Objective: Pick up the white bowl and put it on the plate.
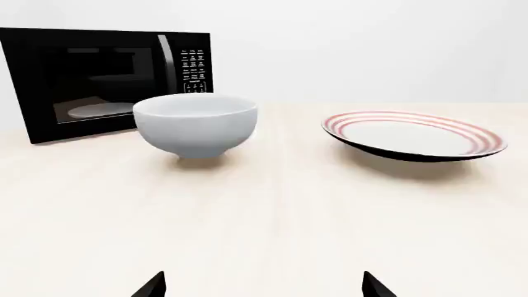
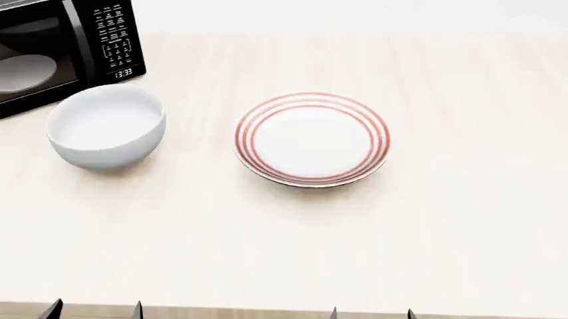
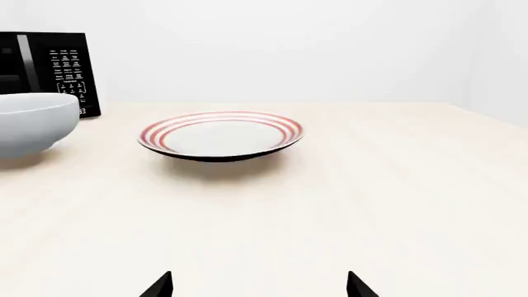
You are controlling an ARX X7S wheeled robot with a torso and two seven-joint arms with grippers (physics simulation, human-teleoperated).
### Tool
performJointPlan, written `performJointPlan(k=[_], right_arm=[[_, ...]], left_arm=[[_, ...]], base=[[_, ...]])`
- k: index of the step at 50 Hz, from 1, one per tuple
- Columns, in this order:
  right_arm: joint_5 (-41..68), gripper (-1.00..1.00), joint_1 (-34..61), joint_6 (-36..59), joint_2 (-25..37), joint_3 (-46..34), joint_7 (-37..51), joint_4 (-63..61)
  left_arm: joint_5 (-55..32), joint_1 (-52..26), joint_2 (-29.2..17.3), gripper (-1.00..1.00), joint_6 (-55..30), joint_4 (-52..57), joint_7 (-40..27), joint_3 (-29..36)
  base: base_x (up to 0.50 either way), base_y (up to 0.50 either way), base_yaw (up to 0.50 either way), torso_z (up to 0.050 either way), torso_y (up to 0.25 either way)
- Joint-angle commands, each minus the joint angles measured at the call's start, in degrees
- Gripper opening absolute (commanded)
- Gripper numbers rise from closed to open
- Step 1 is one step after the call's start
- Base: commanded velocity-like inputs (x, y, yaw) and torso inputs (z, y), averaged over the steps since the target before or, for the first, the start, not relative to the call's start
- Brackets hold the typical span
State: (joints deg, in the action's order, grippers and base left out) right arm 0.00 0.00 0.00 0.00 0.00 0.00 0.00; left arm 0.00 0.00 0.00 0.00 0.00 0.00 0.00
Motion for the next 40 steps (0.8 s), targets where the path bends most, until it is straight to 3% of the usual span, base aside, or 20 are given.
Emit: performJointPlan(k=[1,28,40], right_arm=[[0.8,1.00,-0.1,0.5,0.8,-1.2,1.3,0.0],[5.3,1.00,-0.1,1.1,4.1,-5.1,4.0,0.1],[5.4,1.00,-0.8,2.7,5.4,-6.5,5.1,-4.5]], left_arm=[[-0.8,0.2,-1.0,1.00,0.4,0.2,-0.8,1.2],[-3.9,0.5,-4.4,1.00,0.7,0.6,-3.6,5.4],[-4.7,3.1,-5.1,1.00,3.2,5.6,-4.1,6.5]], base=[[0.00,0.00,0.00,0.000,0.000],[0.00,0.00,0.00,0.000,0.000],[0.00,0.00,0.00,0.000,0.000]])
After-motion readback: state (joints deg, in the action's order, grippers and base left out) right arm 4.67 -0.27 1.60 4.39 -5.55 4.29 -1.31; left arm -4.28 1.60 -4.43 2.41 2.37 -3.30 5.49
